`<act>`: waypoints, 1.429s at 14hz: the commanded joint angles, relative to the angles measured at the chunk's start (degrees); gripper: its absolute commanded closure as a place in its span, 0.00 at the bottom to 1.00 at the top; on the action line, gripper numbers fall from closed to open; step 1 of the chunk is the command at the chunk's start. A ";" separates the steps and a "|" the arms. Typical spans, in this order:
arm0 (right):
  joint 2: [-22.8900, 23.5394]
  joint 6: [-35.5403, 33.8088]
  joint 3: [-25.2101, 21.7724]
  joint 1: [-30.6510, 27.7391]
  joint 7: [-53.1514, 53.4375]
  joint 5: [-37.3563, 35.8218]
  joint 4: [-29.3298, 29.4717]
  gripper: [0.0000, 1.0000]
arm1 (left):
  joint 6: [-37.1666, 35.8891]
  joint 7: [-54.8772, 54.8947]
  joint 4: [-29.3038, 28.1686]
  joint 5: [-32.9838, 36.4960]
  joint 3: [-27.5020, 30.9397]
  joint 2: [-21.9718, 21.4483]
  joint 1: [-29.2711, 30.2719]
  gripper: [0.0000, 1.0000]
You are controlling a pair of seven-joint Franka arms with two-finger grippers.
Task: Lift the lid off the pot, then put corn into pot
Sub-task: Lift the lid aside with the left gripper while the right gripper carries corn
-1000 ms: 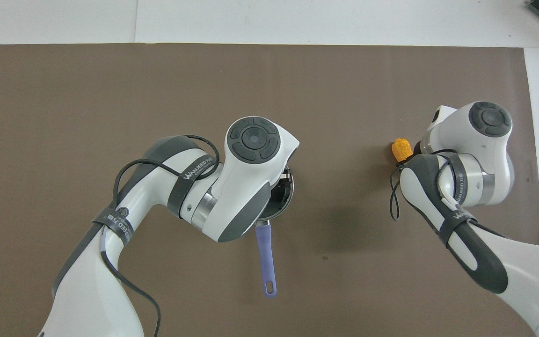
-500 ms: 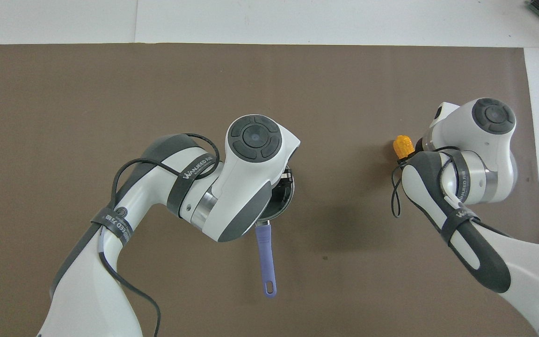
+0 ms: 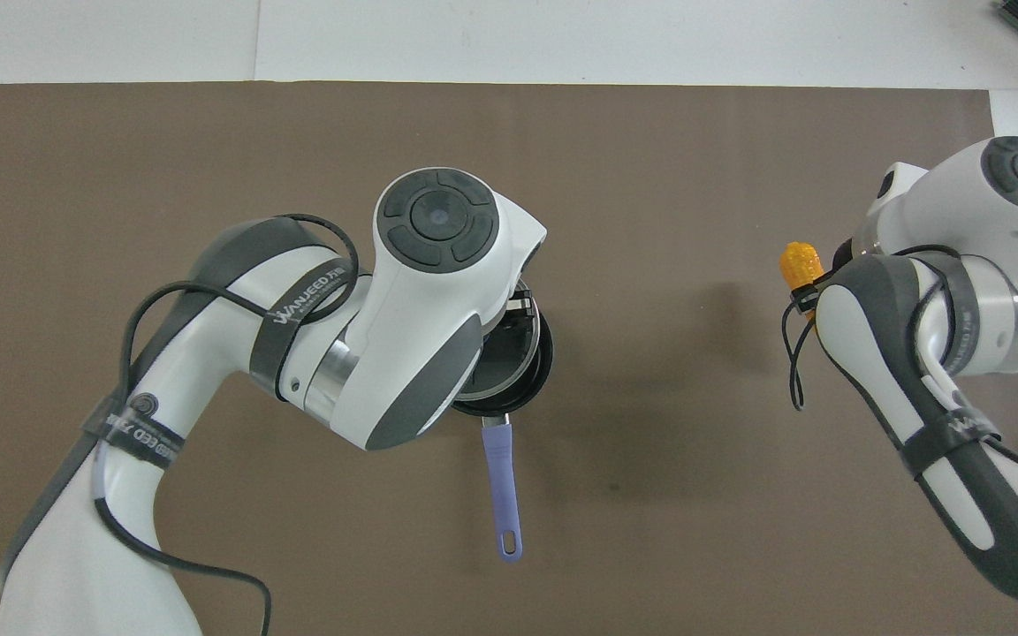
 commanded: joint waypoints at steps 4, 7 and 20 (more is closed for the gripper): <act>-8.10 -13.10 0.52 0.17 6.27 0.68 2.87 1.00 | -5.47 10.49 -0.64 -0.07 -0.11 -6.69 8.14 1.00; -9.60 -14.70 2.27 2.00 13.54 1.03 2.79 1.00 | -7.75 18.40 -2.82 -0.16 -0.11 -9.84 14.20 1.00; 0.57 0.24 2.98 23.09 46.87 9.99 10.32 1.00 | -15.23 45.40 -5.82 -0.25 -0.11 -17.42 32.06 1.00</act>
